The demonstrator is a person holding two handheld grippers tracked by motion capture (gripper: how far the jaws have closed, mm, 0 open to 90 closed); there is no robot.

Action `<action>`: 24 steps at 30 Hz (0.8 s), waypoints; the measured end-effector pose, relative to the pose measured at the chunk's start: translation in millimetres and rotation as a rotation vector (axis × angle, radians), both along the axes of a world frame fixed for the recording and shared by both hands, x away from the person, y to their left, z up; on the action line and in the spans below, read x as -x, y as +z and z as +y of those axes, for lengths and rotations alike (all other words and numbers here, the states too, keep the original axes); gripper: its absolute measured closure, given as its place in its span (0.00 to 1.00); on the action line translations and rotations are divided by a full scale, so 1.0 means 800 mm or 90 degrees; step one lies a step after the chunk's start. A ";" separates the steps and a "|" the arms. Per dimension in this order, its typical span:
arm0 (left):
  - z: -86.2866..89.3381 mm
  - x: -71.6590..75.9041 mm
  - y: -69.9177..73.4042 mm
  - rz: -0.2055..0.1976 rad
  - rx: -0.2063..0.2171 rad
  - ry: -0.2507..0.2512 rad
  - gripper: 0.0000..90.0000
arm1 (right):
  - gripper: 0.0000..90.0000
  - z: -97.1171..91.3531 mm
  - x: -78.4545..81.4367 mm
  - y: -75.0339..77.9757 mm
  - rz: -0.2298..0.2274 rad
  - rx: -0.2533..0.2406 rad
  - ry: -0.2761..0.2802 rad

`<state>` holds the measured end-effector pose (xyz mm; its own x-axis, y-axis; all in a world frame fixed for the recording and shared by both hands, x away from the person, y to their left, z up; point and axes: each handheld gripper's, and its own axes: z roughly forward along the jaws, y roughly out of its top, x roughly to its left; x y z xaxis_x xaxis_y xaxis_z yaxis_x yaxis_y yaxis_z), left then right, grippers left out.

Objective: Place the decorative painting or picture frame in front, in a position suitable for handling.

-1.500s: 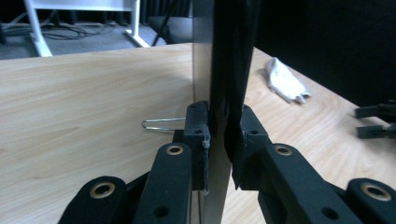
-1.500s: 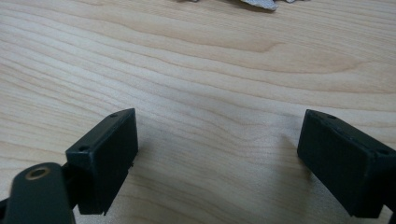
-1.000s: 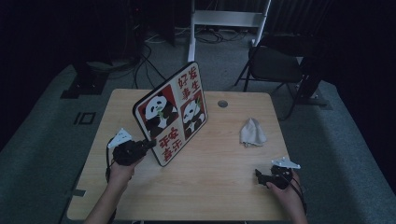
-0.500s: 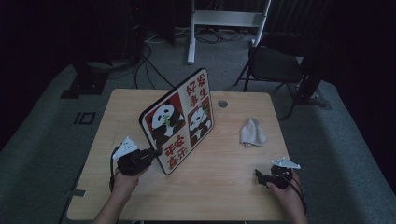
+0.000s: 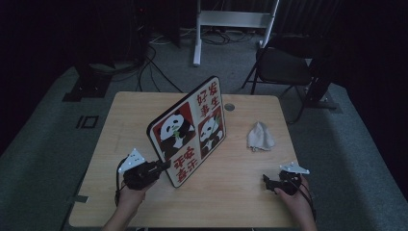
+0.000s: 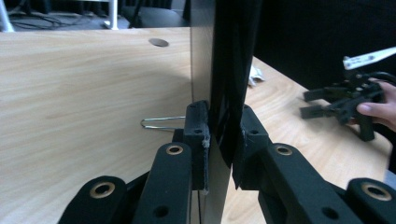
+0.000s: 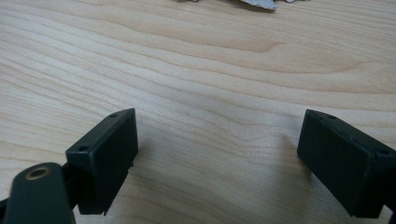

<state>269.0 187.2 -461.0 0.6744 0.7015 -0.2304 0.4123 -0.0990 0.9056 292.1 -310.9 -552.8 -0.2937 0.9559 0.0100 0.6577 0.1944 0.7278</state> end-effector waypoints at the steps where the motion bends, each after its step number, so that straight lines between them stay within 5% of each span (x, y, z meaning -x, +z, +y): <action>1: -0.002 0.002 0.000 0.000 0.001 -0.004 0.88 | 0.13 0.000 0.000 0.000 0.000 0.000 0.000; 14: -0.014 0.032 0.002 0.007 -0.008 -0.033 0.88 | 0.13 0.000 0.000 0.000 0.000 0.000 0.000; 24: -0.031 0.065 0.004 0.029 -0.008 -0.022 0.88 | 0.13 0.000 0.000 0.000 0.000 0.000 0.001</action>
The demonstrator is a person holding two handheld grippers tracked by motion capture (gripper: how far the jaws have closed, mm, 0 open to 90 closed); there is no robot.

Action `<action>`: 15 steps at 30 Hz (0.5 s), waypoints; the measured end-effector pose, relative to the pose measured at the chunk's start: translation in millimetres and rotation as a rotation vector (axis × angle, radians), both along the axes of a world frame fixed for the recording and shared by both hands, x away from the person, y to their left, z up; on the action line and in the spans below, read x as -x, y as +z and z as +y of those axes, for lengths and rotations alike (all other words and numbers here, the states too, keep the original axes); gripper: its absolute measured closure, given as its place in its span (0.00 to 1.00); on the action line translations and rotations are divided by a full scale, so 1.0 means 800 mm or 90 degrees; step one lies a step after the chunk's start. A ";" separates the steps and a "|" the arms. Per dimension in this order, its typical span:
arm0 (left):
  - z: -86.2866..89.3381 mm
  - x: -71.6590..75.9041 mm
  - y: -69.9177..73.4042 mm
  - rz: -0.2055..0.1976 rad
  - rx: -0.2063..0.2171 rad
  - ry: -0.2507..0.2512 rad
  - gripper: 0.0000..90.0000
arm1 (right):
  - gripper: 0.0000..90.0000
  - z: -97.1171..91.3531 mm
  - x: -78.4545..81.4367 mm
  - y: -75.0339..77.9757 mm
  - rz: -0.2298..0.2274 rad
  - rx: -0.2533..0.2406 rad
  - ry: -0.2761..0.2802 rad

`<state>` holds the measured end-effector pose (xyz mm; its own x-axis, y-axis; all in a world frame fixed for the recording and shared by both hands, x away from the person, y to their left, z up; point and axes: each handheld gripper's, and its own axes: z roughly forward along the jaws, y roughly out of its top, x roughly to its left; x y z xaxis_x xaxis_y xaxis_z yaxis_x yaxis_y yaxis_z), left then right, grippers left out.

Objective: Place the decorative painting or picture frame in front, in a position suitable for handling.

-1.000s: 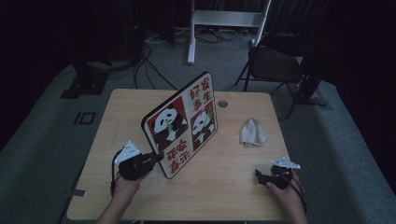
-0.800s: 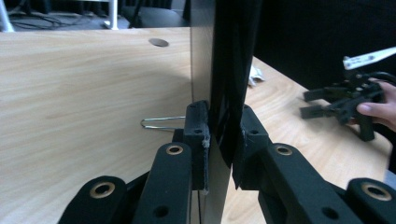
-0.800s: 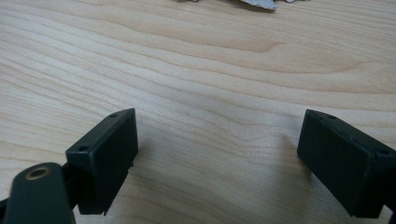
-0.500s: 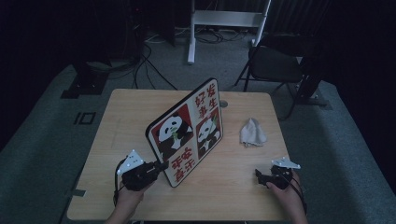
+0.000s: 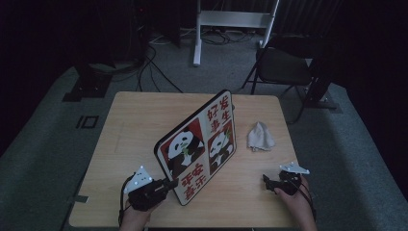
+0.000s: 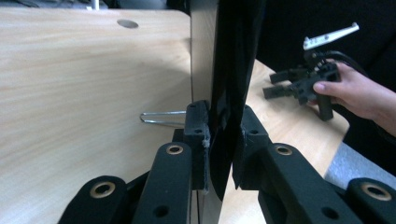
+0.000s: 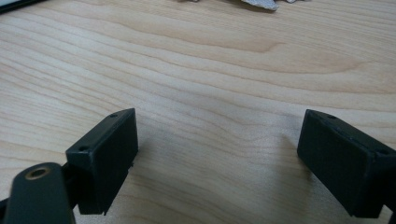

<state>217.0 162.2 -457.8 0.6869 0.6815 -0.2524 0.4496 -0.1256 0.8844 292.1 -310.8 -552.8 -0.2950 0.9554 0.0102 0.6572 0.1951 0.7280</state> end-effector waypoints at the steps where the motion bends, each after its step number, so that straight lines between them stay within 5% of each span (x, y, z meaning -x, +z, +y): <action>1: 0.000 0.000 0.000 0.000 0.000 0.000 0.88 | 0.13 0.000 0.000 0.000 0.000 0.000 0.000; 8: -0.009 0.014 0.002 0.010 -0.007 0.004 0.88 | 0.13 0.000 0.000 0.000 0.000 0.000 0.001; 15: -0.004 0.009 -0.006 -0.006 0.019 -0.006 0.87 | 0.13 0.000 0.000 0.000 0.000 0.001 0.001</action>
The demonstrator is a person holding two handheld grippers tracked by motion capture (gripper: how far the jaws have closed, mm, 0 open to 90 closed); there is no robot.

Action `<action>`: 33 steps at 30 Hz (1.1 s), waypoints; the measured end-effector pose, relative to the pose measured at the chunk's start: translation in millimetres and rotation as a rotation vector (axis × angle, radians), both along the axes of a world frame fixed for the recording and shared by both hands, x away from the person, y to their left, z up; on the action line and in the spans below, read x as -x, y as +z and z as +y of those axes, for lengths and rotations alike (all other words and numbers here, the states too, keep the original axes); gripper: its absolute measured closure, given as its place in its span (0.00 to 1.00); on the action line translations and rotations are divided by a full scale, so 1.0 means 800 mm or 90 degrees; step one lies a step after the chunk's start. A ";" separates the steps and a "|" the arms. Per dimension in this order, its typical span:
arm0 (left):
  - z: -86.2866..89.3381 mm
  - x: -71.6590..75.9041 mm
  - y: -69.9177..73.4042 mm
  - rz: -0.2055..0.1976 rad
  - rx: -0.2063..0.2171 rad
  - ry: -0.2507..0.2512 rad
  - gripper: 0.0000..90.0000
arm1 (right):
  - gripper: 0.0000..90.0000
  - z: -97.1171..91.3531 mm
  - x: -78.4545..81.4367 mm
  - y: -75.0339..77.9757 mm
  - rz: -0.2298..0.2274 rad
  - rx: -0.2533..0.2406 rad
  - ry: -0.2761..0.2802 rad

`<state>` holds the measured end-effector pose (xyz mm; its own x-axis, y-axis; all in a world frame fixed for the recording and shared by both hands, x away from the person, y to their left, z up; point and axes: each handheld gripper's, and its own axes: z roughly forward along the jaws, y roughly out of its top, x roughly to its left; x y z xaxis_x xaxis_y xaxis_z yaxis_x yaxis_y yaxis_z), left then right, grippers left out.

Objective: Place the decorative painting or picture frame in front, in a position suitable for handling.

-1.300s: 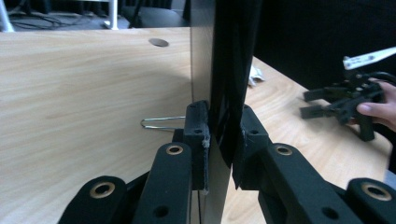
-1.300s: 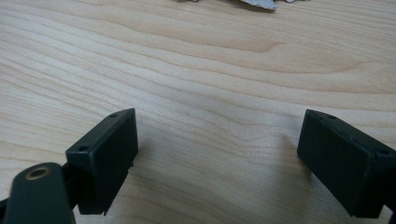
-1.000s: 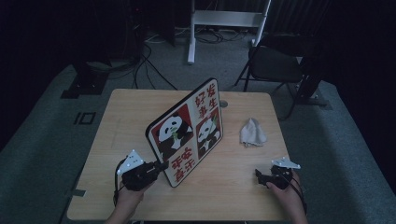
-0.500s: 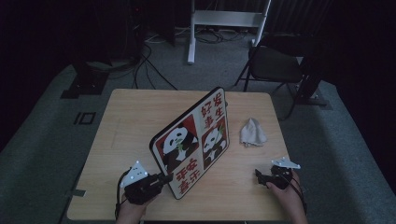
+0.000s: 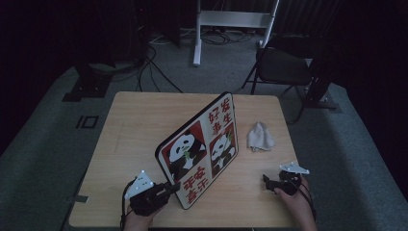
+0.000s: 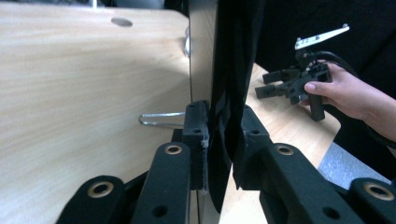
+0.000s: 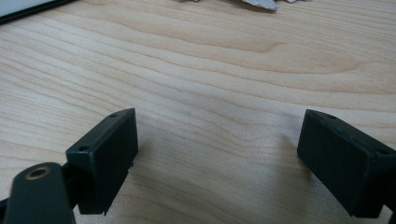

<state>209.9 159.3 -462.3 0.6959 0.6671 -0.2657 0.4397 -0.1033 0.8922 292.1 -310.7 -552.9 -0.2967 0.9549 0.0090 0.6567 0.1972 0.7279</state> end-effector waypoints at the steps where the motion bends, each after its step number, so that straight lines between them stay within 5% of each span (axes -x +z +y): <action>1: 0.001 -0.002 -0.001 -0.005 0.001 0.004 0.87 | 0.13 0.000 0.000 0.000 0.000 0.000 0.000; 7: 0.006 -0.009 -0.006 -0.032 0.009 -0.008 0.81 | 0.13 0.000 0.000 0.000 0.000 0.000 0.000; 22: 0.010 -0.017 -0.026 -0.022 -0.007 -0.011 0.77 | 0.13 0.000 0.000 0.000 0.000 0.000 0.003; 33: 0.009 -0.018 -0.028 -0.023 -0.009 -0.020 0.87 | 0.13 0.000 0.000 0.000 0.002 0.001 0.005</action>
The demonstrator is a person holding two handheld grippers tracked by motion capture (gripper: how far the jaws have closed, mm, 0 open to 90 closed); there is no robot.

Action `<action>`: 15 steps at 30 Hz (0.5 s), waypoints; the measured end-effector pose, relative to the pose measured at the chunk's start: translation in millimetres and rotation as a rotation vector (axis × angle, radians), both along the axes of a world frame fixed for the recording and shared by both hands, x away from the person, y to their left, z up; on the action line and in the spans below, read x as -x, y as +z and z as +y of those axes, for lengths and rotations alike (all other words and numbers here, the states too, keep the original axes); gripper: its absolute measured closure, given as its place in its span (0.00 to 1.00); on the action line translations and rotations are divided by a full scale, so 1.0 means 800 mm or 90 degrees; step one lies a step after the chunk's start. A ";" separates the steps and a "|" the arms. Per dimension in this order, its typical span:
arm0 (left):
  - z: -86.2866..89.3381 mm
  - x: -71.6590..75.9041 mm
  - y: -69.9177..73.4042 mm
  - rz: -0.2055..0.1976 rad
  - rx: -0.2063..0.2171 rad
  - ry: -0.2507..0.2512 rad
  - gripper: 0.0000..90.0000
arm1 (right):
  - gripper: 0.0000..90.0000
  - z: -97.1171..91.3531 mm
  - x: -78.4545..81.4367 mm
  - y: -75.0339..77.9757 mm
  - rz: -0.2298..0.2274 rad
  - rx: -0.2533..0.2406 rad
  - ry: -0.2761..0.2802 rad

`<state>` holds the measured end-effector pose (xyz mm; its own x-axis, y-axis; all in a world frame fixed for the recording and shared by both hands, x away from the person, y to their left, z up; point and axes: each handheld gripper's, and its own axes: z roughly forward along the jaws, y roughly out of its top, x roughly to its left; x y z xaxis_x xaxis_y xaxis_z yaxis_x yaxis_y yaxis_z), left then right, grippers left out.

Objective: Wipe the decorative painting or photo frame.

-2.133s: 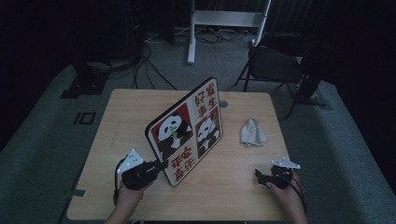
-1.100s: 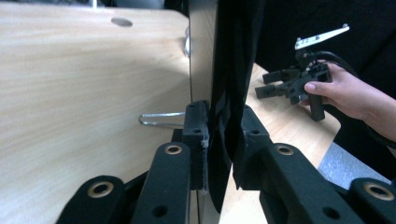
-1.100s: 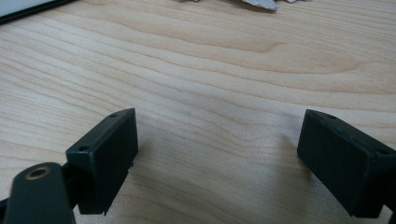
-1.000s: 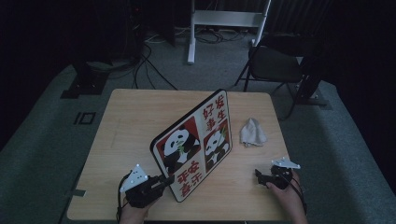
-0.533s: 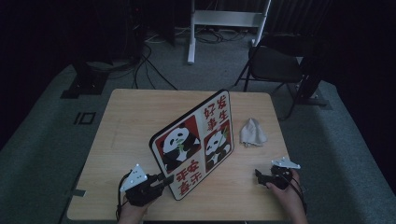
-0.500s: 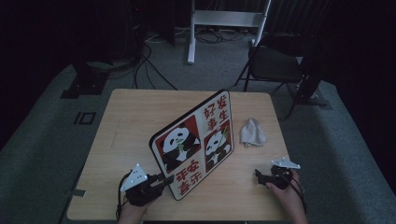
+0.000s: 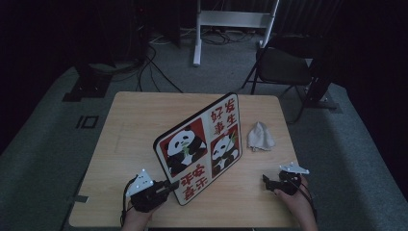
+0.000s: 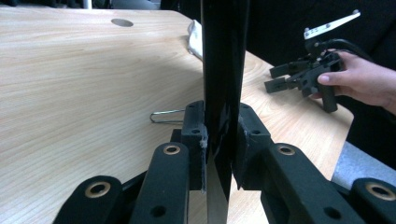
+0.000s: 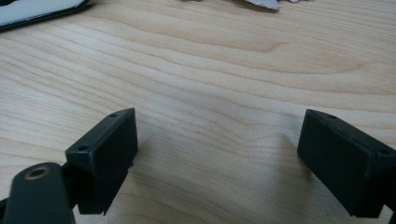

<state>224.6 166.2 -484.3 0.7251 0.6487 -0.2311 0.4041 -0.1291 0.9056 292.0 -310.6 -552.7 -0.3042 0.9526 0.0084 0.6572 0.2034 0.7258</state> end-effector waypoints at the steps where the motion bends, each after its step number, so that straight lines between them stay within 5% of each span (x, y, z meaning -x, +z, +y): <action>1: 0.000 0.000 0.000 0.002 0.001 0.000 0.87 | 0.13 0.000 0.000 0.000 0.000 0.000 0.000; 15: 0.004 -0.004 -0.001 0.013 0.007 -0.002 0.88 | 0.16 0.006 -0.016 0.003 -0.011 0.002 -0.010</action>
<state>227.6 169.3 -484.9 0.7228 0.6434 -0.2524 0.4218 -0.1214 0.8985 304.5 -306.1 -550.3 -0.2898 0.9571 -0.0003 0.6478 0.1963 0.7361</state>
